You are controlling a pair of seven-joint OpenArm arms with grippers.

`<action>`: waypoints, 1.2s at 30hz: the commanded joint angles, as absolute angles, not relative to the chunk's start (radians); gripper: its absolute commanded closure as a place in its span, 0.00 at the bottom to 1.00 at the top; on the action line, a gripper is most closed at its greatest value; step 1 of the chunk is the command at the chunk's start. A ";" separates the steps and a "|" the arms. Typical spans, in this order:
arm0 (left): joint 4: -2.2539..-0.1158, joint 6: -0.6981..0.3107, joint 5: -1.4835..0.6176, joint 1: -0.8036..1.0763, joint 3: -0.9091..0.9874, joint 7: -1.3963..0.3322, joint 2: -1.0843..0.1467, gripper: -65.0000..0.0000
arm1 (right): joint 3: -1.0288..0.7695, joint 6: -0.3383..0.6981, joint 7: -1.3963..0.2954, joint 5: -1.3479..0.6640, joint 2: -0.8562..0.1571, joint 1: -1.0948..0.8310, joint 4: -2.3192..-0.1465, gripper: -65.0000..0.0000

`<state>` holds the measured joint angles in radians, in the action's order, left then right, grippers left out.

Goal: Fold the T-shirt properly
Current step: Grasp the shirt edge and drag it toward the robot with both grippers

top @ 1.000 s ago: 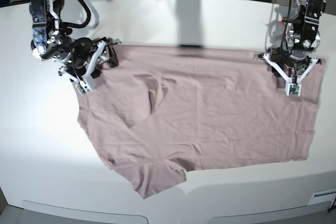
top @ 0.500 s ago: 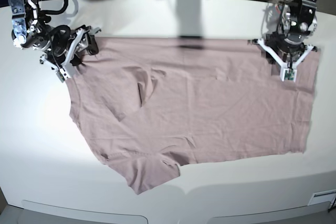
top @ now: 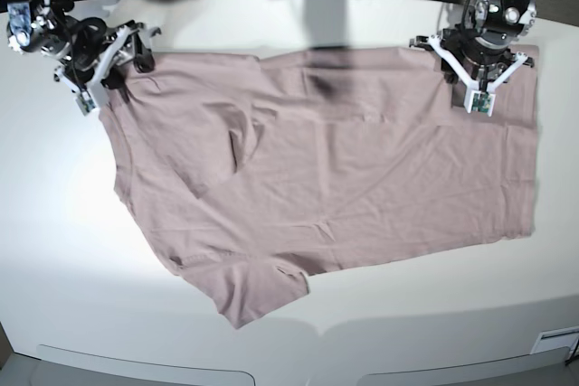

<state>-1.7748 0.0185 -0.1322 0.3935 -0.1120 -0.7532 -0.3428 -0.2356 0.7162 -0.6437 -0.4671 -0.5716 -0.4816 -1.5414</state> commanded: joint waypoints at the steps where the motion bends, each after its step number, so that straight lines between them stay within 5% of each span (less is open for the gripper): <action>1: -1.782 0.014 -0.131 0.399 -0.111 -0.767 -0.347 0.66 | -0.255 0.698 -0.769 -0.397 -0.582 -0.514 -1.538 0.40; 9: -1.782 0.014 -0.132 0.399 -0.111 -0.786 -0.343 0.66 | -0.308 0.698 -0.775 -0.405 -0.669 -0.600 -1.591 0.40; 36: -1.835 0.014 -0.093 0.519 -0.111 -0.797 -0.344 0.66 | -0.308 0.698 -0.787 -0.401 -0.662 -0.722 -1.674 0.40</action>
